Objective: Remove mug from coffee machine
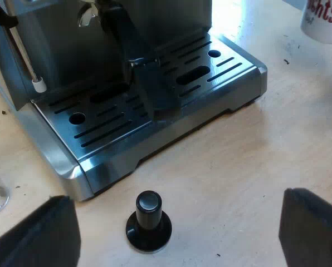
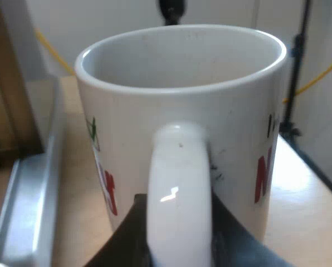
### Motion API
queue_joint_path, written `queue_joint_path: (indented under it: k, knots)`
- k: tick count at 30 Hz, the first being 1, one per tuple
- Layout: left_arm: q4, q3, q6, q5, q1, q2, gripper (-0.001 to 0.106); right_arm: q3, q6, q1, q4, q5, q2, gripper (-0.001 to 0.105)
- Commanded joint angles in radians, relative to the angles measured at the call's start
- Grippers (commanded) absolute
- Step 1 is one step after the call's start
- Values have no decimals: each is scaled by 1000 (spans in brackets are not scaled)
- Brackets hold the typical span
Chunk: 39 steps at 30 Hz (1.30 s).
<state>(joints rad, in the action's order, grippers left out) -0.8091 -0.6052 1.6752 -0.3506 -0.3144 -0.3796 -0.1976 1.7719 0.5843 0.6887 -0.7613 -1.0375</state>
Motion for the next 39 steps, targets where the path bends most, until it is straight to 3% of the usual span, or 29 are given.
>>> queue_joint_path:
  k: [1, 6, 11, 14, 21, 27, 39]
  knots:
    - [7, -7, 11, -5, -5, 1, 87, -6, 4, -45, 31, 76, 12, 0]
    - [7, -7, 11, -5, -5, 1, 87, -6, 4, -113, 26, 96, 1, 0]
    - [7, -7, 11, -5, -5, 1, 87, -8, 4, -177, 42, 227, -68, 0]
    - [7, -7, 11, -5, -5, 1, 87, -10, 4, -186, 72, 249, -114, 0]
    - [26, -7, 11, -29, -5, 1, 87, -12, 4, -186, 170, 250, -212, 0]
    - [135, -7, 11, -29, -5, 1, 87, -49, 4, -186, 177, 250, -282, 0]
    - [246, -5, 11, -121, -5, -82, 87, -71, -6, -186, 187, 254, -378, 0]
